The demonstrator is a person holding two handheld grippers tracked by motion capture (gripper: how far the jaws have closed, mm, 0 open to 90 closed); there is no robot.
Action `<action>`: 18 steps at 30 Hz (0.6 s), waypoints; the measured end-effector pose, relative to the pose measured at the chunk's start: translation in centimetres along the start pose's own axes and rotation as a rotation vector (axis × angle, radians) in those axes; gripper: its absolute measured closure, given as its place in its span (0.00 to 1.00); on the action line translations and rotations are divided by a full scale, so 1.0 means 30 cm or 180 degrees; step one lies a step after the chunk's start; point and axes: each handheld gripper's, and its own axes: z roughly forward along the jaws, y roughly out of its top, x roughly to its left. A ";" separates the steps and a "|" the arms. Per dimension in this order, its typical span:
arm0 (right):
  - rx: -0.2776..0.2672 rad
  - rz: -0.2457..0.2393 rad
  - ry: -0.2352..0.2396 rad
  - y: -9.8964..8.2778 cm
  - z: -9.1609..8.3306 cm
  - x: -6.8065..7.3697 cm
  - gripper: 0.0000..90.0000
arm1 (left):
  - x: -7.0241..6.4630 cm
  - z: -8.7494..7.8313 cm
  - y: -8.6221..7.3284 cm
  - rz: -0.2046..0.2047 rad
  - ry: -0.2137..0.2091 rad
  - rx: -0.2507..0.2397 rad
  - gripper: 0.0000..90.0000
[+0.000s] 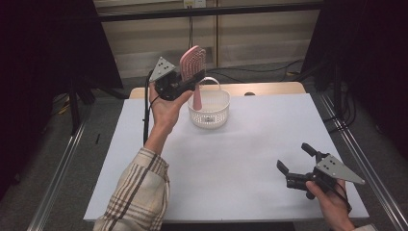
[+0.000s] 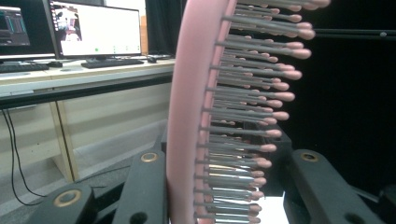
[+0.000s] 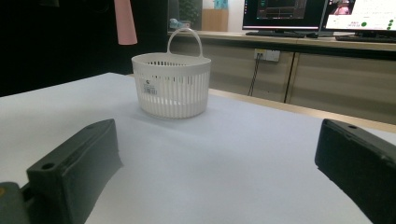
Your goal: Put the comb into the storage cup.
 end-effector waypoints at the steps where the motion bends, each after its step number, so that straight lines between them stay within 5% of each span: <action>1: 0.0001 0.0001 -0.0001 0.000 0.000 0.000 0.00 | 0.002 0.006 -0.003 0.0002 0.0000 -0.0025 0.70; 18: 0.0012 -0.0005 0.0006 -0.001 -0.005 0.003 0.00 | 0.025 0.108 -0.046 0.0025 0.0161 -0.0042 0.70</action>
